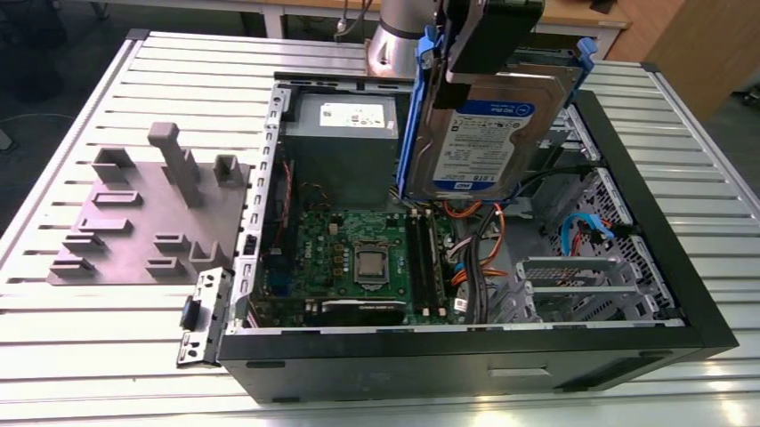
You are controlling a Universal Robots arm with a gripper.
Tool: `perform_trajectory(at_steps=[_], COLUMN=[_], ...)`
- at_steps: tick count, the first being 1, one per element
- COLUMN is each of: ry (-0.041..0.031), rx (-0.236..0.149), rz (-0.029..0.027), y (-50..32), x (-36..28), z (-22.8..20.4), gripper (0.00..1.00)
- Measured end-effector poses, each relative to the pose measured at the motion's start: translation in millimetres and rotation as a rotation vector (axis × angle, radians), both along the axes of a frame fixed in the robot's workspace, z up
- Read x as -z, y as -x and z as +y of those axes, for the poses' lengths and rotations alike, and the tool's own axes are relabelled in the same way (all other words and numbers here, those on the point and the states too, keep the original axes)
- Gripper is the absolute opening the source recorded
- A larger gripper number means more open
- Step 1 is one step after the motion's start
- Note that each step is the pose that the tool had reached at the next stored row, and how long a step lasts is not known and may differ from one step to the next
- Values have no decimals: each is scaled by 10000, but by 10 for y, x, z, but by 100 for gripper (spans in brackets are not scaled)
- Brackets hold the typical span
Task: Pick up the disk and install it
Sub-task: 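Insert the disk into the insertion slot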
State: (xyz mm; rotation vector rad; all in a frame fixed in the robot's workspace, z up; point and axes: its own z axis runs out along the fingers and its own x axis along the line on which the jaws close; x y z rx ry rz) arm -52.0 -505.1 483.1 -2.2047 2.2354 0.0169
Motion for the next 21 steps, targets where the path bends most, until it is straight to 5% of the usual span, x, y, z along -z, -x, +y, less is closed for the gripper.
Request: perform_trajectory(at_steps=[6, 13, 21], ry=[7, 7, 7], rx=[-2, 0, 0], rz=[0, 0, 0], y=[-1, -19, -208], x=[0, 9, 41], z=[-25, -180, -243], gripper=[37, 37, 37])
